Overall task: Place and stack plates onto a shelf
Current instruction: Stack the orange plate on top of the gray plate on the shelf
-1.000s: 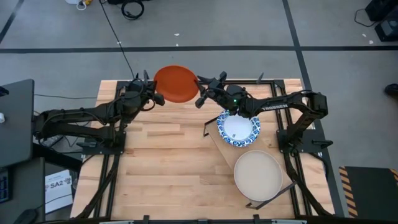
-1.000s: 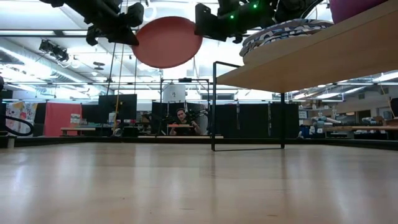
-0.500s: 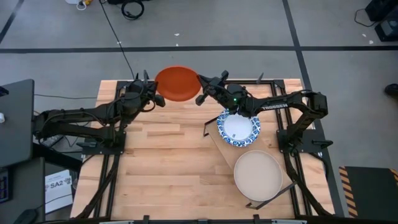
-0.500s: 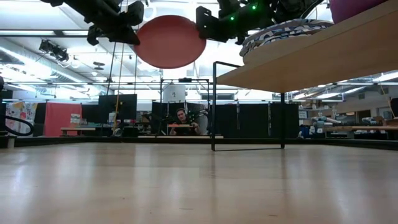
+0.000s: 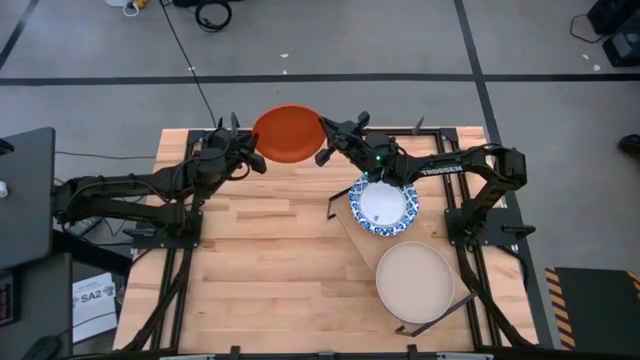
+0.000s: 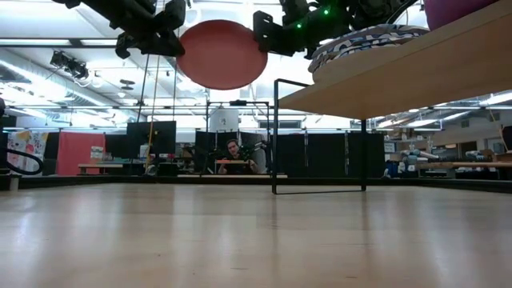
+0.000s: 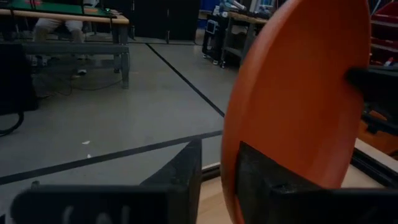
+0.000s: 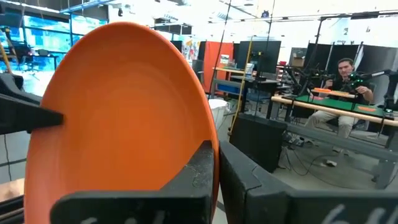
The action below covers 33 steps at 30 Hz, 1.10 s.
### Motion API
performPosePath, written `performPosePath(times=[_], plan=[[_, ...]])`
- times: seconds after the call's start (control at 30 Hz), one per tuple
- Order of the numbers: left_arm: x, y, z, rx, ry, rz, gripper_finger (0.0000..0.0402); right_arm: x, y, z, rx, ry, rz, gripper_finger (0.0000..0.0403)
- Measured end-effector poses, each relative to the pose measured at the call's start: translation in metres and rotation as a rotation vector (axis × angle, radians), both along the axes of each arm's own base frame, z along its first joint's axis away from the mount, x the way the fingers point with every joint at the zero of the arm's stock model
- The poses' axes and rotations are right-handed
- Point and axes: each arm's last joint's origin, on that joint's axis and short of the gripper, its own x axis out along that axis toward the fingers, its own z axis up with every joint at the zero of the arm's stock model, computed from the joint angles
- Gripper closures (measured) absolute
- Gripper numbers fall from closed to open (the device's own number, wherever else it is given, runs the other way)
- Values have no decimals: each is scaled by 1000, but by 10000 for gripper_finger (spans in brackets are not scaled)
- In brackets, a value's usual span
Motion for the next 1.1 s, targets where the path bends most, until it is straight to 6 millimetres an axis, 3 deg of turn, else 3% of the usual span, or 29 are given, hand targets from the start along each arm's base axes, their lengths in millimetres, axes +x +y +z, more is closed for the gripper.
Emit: performPosePath(times=[0.33, 0.53, 0.7, 0.83, 1.1], plan=[[3, -1, 3, -8, -29, -106, 235, -7, -3, 7, -16, -3, -116, 390], [4, -3, 2, -19, -28, -165, 224, -22, -8, 25, -76, 27, -246, 390], [5, -3, 2, -21, -28, -174, 224, -42, -5, 53, -108, -31, -261, 390], [5, -3, 2, -22, -28, -174, 224, -64, 9, 79, -109, -103, -234, 390], [5, -3, 2, -22, -27, -175, 224, -107, 57, 115, -91, -132, -81, 390]])
